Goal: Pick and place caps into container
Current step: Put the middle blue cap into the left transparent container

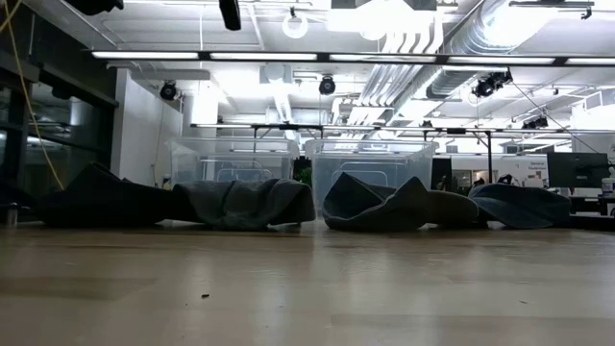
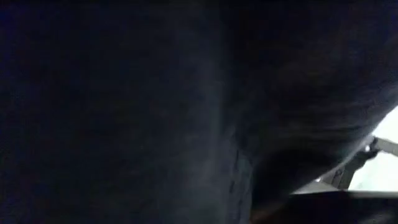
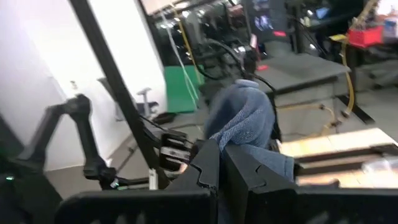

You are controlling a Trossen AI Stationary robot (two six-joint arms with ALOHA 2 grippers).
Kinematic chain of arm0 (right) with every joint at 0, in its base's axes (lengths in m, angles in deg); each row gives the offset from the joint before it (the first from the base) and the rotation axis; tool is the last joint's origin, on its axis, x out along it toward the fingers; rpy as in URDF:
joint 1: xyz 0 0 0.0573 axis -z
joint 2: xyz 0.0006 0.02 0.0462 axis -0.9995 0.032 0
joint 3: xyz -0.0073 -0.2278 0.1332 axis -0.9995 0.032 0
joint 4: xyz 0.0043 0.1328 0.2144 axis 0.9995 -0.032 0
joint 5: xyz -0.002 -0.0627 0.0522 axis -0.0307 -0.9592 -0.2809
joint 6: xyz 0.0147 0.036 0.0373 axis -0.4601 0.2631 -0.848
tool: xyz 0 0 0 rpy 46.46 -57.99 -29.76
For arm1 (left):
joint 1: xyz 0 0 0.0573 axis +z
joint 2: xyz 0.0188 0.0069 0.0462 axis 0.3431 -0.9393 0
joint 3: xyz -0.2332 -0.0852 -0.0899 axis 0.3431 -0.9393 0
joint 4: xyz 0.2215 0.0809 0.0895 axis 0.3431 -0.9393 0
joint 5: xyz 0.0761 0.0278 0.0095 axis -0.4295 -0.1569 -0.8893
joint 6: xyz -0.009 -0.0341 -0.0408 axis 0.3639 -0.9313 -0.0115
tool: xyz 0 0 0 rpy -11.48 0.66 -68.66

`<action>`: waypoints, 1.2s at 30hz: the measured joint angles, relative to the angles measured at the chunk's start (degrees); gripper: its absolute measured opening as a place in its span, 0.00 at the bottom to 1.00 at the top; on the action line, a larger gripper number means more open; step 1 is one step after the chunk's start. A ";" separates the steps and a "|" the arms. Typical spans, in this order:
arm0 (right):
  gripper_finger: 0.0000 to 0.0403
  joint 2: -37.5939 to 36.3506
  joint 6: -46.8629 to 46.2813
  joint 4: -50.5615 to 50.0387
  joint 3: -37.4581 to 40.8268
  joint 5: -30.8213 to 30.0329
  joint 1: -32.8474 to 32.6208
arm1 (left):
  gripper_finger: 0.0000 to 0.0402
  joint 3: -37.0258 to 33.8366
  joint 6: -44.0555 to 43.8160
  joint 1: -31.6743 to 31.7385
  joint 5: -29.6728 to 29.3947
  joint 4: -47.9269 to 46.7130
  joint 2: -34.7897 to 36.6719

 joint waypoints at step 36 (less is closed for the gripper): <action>0.63 -4.17 7.19 -3.40 0.04 -16.93 7.96 | 0.00 -0.04 4.55 0.00 -18.75 -4.10 1.10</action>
